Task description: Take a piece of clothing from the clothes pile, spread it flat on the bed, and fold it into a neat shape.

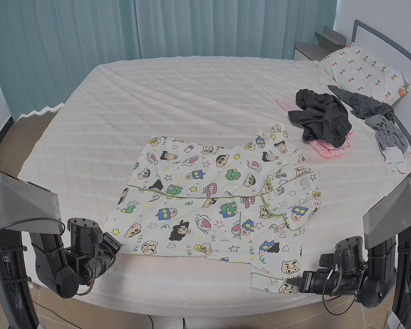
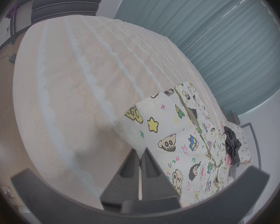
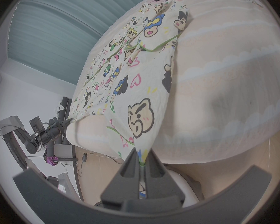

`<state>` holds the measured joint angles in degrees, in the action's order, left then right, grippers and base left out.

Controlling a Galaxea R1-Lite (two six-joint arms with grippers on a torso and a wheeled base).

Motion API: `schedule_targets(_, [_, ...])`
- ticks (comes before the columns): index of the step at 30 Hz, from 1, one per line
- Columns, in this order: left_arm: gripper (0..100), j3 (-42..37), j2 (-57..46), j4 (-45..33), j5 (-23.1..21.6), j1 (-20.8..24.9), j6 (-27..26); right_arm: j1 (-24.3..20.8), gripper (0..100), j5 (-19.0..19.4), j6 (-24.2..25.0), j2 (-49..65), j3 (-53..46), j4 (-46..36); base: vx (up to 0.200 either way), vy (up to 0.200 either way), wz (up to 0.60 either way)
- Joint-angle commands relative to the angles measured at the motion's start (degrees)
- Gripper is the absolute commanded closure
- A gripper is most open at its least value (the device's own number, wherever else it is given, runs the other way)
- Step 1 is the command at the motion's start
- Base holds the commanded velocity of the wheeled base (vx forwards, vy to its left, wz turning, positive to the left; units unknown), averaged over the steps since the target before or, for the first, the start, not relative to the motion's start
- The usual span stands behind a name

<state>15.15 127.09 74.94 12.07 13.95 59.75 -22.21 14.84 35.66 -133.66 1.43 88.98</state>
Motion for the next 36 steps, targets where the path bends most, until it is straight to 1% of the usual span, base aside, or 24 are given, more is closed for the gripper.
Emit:
schedule_targets(1, [100, -1.3, -0.2, 0.1, 0.1, 0.7, -0.2, 0.7, 100, 0.1, 0.2, 1.4, -1.4, 0.0, 0.0, 0.0, 0.0])
schedule_targets(5, [100, -3.1, -0.6, 0.1, 0.0, 1.8, -2.4, 0.6, 100, 0.1, 0.2, 2.7, -1.4, -2.1, 0.0, 0.0, 0.0])
schedule_targets(7, [100, -3.9, -0.6, 0.1, 0.0, 2.3, -3.7, 0.6, 100, 0.1, -0.1, 4.8, -1.4, -5.2, 0.0, 0.0, 0.0])
schedule_targets(11, [100, -4.5, -0.6, 0.0, 0.0, 2.8, -4.2, 0.6, 100, 0.2, -0.9, 7.3, -1.4, -10.4, 0.0, 0.0, 0.0])
schedule_targets(15, [100, -6.1, -0.7, 0.0, 0.1, 3.2, -5.3, 1.1, 100, 0.2, -1.6, 7.8, -1.4, -11.8, 0.0, 0.0, 0.0])
schedule_targets(16, [100, -7.2, -0.6, 0.0, 0.0, 3.5, -6.9, 1.4, 100, 0.2, -2.1, 8.0, -1.4, -12.4, 0.0, 0.0, 0.0])
schedule_targets(17, [100, -7.4, -0.5, 0.0, 0.1, 3.6, -7.4, 1.4, 100, 0.2, -2.3, 8.1, -1.4, -12.7, 0.0, 0.0, 0.0])
schedule_targets(22, [100, -8.5, -0.3, -0.4, 0.1, 4.6, -7.8, 1.5, 100, 0.2, -3.8, 10.3, -1.4, -16.9, 0.0, 0.0, 0.0])
schedule_targets(25, [100, -9.3, -0.2, -0.6, 0.1, 5.0, -9.3, 1.8, 100, 0.4, -5.5, 12.1, -1.4, -20.9, 0.0, 0.0, 0.0])
schedule_targets(31, [100, -11.1, 0.0, -0.6, 0.1, 5.4, -11.2, 2.4, 100, 1.2, -7.9, 13.3, -1.4, -24.6, 0.0, 0.0, 0.0])
schedule_targets(32, [100, -11.9, 0.3, -0.6, 0.1, 5.8, -12.0, 2.5, 100, 1.3, -9.2, 14.0, -1.4, -26.6, 0.0, 0.0, 0.0])
schedule_targets(36, [100, -13.6, 1.7, -0.6, 0.1, 6.6, -13.8, 2.5, 100, 1.4, -11.1, 14.6, -1.4, -29.4, 0.0, 0.0, 0.0])
